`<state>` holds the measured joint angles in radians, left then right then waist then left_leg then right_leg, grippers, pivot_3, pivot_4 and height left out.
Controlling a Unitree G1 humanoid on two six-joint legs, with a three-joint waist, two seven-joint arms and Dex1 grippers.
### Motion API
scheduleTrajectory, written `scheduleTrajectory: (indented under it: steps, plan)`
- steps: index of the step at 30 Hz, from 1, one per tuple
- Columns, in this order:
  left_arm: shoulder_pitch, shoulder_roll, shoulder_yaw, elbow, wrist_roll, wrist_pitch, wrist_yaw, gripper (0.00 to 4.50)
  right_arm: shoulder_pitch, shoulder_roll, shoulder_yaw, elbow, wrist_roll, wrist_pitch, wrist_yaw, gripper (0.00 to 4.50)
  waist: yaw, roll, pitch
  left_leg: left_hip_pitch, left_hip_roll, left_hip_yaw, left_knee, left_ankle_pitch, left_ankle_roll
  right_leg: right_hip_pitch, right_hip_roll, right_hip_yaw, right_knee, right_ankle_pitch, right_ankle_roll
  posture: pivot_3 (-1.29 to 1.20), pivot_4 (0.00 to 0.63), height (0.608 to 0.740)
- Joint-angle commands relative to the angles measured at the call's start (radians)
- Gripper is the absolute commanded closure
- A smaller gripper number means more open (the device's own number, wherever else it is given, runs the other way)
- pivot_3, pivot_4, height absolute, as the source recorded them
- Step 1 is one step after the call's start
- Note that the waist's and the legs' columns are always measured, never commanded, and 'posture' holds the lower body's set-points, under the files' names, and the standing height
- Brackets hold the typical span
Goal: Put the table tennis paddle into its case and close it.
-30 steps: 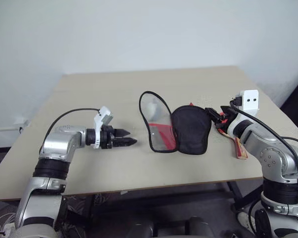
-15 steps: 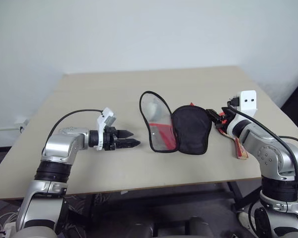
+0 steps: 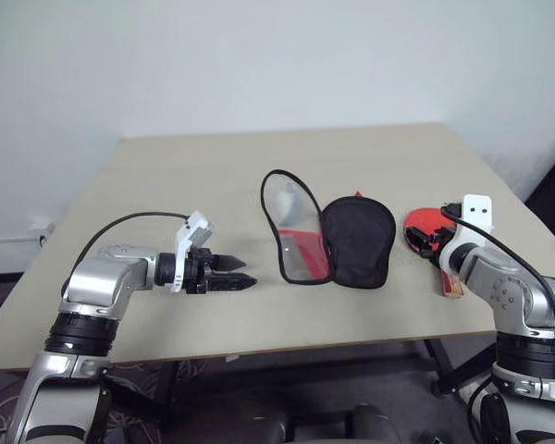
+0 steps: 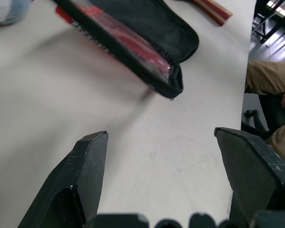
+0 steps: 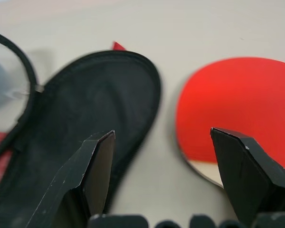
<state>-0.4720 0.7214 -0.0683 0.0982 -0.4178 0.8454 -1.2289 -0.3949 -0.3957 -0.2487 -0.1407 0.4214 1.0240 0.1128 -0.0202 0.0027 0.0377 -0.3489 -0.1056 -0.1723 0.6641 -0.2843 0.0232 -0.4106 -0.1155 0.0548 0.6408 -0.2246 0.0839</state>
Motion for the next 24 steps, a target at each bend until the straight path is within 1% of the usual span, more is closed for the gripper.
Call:
scheduleTrajectory:
  steps: [1,3,6,9,13,18,22,24]
  plan:
    - [0.001,-0.012,0.001,-0.047,-0.031,0.012,0.013,0.68,0.008,-0.036,-0.021,0.014,-0.03,-0.014,0.003,1.02,0.0,0.0,0.0,0.0,0.0,0.0,0.0,0.0,0.0,0.0,0.0,0.0,0.0,0.0,0.0,0.0,0.0,0.74]
    - [-0.001,-0.016,-0.004,-0.047,-0.032,0.011,0.015,0.68,0.009,-0.043,-0.043,0.026,-0.027,0.005,0.001,1.02,0.0,0.0,0.0,0.0,0.0,0.0,0.0,0.0,0.0,0.0,0.0,0.0,0.0,0.0,0.0,0.0,0.0,0.74]
    - [-0.007,-0.019,-0.016,-0.032,-0.029,-0.004,0.016,0.68,0.023,-0.067,-0.034,0.046,-0.05,0.011,0.008,1.02,-0.002,0.0,0.0,0.0,0.0,0.0,0.0,0.0,0.0,0.0,0.0,0.0,0.0,0.0,0.0,0.0,0.0,0.74]
    - [-0.012,-0.025,-0.027,-0.022,-0.027,-0.017,0.017,0.68,0.023,-0.069,-0.04,0.077,-0.063,0.019,0.001,1.02,-0.003,0.0,0.0,0.0,0.0,0.0,0.0,0.0,0.0,0.0,0.0,0.0,0.0,0.0,0.0,0.0,0.0,0.74]
    - [-0.015,-0.032,-0.037,-0.017,-0.025,-0.027,0.015,0.68,0.008,-0.062,-0.049,0.142,-0.078,0.046,-0.017,1.02,-0.002,0.0,0.0,0.0,0.0,0.001,0.0,0.0,0.0,0.0,0.0,0.0,0.0,0.0,0.0,0.0,0.0,0.74]
    - [-0.031,-0.04,-0.043,0.01,-0.019,-0.051,0.014,0.68,-0.019,-0.046,-0.025,0.224,-0.109,0.051,-0.037,1.02,-0.003,0.0,0.0,0.0,0.0,0.001,0.0,0.0,0.0,0.001,0.0,0.001,0.0,0.0,0.0,0.0,0.0,0.74]
    - [-0.032,-0.048,-0.049,0.02,-0.015,-0.066,0.018,0.68,-0.045,-0.031,-0.043,0.256,-0.111,0.05,-0.046,1.02,-0.003,0.0,0.0,0.001,0.0,0.001,0.001,0.0,0.0,0.001,0.0,0.001,0.0,0.0,0.0,0.0,0.0,0.74]
    - [-0.033,-0.05,-0.052,0.024,-0.014,-0.071,0.018,0.68,-0.05,-0.027,-0.042,0.259,-0.117,0.047,-0.046,1.39,-0.003,0.0,0.0,0.001,0.0,0.001,0.001,0.0,0.0,0.001,0.0,0.001,0.0,0.0,0.0,0.0,0.0,0.74]
